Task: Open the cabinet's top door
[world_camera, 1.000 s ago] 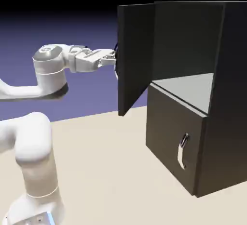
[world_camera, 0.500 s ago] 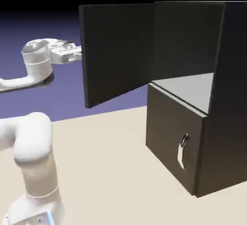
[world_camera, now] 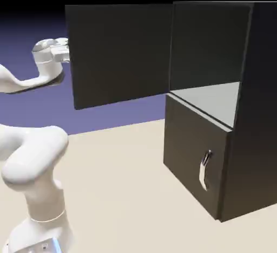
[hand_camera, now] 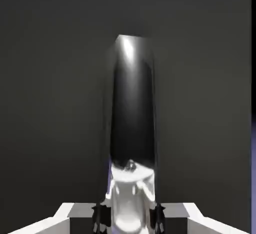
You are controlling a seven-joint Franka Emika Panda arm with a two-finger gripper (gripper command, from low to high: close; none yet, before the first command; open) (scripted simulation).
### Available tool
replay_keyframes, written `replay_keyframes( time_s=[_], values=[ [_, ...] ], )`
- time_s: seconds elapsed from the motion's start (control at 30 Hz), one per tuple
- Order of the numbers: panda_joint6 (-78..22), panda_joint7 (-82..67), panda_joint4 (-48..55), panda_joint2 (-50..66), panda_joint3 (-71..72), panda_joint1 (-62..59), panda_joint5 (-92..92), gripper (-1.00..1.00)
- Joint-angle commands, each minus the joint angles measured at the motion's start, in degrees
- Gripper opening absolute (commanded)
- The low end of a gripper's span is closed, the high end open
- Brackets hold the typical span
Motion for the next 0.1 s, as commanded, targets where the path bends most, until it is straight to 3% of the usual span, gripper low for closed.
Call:
replay_keyframes(
  time_s=[0.0, 0.07],
  values=[
    [-1.66, -0.41, 2.07, -0.07, 0.55, -1.63, 0.18, -1.00],
    [-4.33, -1.12, 5.59, -0.22, 1.37, -4.37, 0.47, -1.00]
  ],
)
